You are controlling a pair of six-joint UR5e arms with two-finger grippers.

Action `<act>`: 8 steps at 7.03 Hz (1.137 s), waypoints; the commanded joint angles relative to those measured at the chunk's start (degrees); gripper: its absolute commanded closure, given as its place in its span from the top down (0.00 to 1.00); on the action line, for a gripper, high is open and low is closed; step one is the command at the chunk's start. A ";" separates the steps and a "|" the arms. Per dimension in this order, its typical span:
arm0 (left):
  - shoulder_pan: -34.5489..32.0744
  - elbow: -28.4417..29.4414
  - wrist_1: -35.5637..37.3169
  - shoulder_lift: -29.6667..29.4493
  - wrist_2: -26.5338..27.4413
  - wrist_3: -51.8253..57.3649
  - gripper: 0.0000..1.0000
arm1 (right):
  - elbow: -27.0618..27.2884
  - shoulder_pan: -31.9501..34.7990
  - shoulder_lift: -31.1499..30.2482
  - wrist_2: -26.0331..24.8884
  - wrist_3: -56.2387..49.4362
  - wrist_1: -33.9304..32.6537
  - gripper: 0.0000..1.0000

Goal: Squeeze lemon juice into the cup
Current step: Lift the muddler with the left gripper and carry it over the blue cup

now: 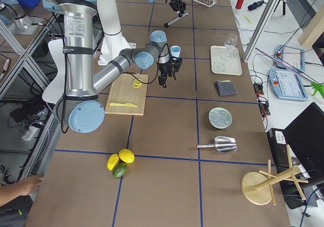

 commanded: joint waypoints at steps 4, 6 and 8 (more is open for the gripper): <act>17.20 11.01 -30.42 2.74 37.01 11.90 0.00 | -0.02 11.58 -5.89 9.71 -14.80 0.02 1.00; 17.64 15.31 -30.77 0.47 44.30 13.64 0.00 | -0.45 12.84 -7.04 10.61 -18.08 -0.07 1.00; 17.02 15.32 -32.26 -0.51 45.71 17.00 0.00 | -0.46 12.84 -7.04 10.70 -18.09 -0.07 1.00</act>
